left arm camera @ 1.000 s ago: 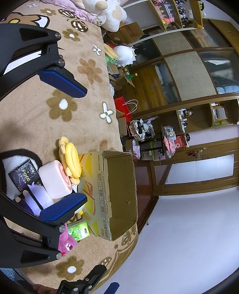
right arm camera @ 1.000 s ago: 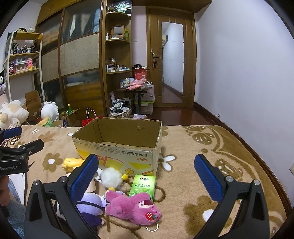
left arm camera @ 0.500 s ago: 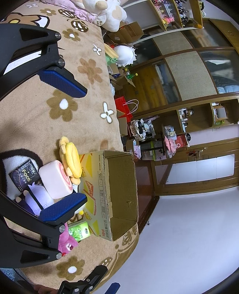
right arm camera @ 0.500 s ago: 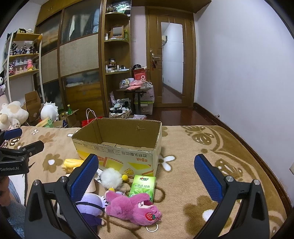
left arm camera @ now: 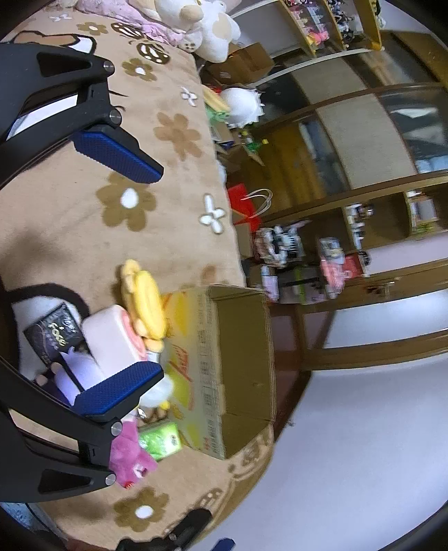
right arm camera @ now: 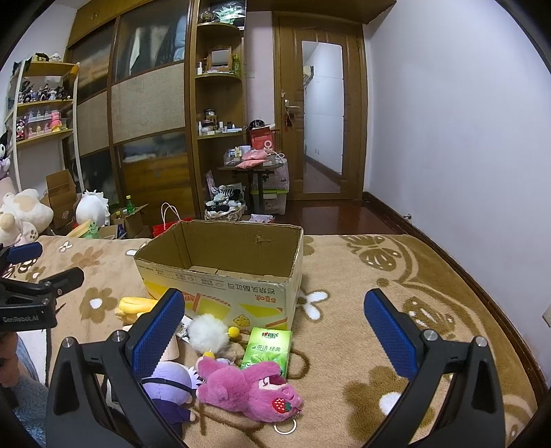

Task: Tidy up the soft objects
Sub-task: 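Grasp the black Face tissue pack with the left tool while the right tool grasps the lavender doll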

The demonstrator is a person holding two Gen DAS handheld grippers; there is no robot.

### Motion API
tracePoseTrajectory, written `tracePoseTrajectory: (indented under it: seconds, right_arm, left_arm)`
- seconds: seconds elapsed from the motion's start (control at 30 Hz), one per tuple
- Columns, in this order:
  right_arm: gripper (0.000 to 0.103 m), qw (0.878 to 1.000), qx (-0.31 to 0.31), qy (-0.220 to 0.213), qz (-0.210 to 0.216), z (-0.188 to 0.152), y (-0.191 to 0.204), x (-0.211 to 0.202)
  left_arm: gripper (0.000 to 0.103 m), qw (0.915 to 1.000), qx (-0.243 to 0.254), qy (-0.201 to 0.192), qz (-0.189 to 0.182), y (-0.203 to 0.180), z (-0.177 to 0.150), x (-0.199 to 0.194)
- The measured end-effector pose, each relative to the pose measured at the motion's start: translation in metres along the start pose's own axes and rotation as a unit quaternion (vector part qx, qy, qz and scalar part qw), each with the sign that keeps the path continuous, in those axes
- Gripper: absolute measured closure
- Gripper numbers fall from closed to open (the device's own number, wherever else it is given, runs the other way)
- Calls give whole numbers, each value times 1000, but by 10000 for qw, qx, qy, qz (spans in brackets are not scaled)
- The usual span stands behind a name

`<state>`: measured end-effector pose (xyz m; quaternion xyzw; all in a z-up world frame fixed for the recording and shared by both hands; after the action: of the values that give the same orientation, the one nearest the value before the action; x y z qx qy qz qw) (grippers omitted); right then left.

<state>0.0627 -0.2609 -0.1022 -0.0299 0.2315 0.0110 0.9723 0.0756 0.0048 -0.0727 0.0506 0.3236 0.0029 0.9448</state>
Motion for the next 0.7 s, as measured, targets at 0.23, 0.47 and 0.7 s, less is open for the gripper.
tracePoseTrajectory:
  seconds: [0.23,0.47,0.7]
  right_arm:
    - [0,9993,2,193,310,-7,12,-2]
    - [0,9940,-218,680,823,-25,46,7]
    - [0,9849,-383,1152,1237,-45,71,21]
  left_arm:
    - [1,9988,-66,479,-4,4,-12,13]
    - [1,9941,-85,1062,-187,-3,-21,25]
    - [1,9866,-421,1547,-297,3,-30,38]
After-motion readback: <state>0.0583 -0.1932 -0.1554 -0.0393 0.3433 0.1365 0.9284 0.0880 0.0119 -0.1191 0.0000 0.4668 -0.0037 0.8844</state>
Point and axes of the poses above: each gripper's, at about its wrist camera, not at the fingertips, and x roughly the way its jaws point, y to its left, z to its top, the point moved 9 cm from there along x, roughly the way its jaws point, and after that the axes turned 5 degrees about -x, right-handed, at the moved point
